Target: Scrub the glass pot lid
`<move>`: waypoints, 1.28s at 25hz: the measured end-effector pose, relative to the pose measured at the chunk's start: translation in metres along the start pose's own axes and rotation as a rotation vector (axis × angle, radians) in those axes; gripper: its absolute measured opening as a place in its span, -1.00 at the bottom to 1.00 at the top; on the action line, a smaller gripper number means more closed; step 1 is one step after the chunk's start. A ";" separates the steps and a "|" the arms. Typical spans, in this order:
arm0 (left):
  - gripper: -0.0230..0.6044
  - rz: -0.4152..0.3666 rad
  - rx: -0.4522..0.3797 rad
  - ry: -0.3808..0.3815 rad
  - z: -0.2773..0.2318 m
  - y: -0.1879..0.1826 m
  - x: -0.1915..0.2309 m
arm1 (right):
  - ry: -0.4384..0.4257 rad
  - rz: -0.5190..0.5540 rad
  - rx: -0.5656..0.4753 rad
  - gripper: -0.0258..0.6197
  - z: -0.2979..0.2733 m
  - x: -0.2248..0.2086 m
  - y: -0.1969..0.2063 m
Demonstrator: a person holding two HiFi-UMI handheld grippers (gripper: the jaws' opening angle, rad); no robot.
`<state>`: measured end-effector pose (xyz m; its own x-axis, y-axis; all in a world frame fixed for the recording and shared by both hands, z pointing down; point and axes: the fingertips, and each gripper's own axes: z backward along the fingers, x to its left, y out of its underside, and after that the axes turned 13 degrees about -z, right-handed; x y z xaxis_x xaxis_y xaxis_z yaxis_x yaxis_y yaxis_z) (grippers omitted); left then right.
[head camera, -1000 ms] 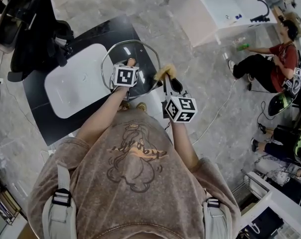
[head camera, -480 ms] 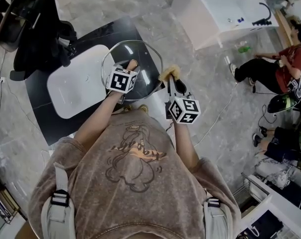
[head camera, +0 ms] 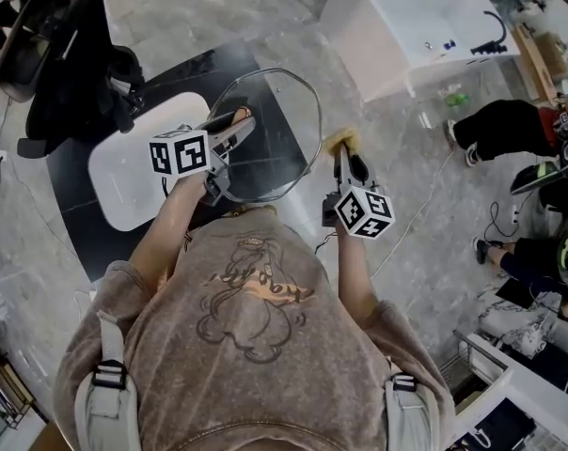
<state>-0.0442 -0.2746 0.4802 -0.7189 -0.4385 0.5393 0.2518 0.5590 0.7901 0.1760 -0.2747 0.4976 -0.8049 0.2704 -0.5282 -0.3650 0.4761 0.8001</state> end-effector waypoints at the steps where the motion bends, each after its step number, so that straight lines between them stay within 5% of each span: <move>1: -0.33 0.067 -0.034 0.039 0.003 -0.002 -0.001 | -0.007 -0.019 0.004 -0.79 -0.001 0.001 0.002; 8: -0.33 0.457 -0.235 0.312 0.020 -0.007 -0.015 | -0.151 -0.102 0.052 -0.79 -0.014 0.036 0.014; 12: -0.34 0.563 -0.311 0.432 0.027 -0.009 -0.019 | -0.228 -0.112 0.059 -0.79 -0.022 0.056 0.009; 24: -0.34 0.619 -0.376 0.562 0.025 -0.024 -0.032 | -0.430 -0.014 -0.007 -0.79 -0.035 0.129 -0.047; 32: -0.34 0.617 -0.336 0.633 0.020 -0.015 -0.052 | -0.452 0.088 -0.045 -0.79 -0.050 0.147 -0.077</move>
<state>-0.0237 -0.2461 0.4341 0.0646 -0.4886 0.8701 0.7148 0.6311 0.3013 0.0622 -0.3133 0.3724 -0.5527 0.6508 -0.5206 -0.3320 0.4009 0.8538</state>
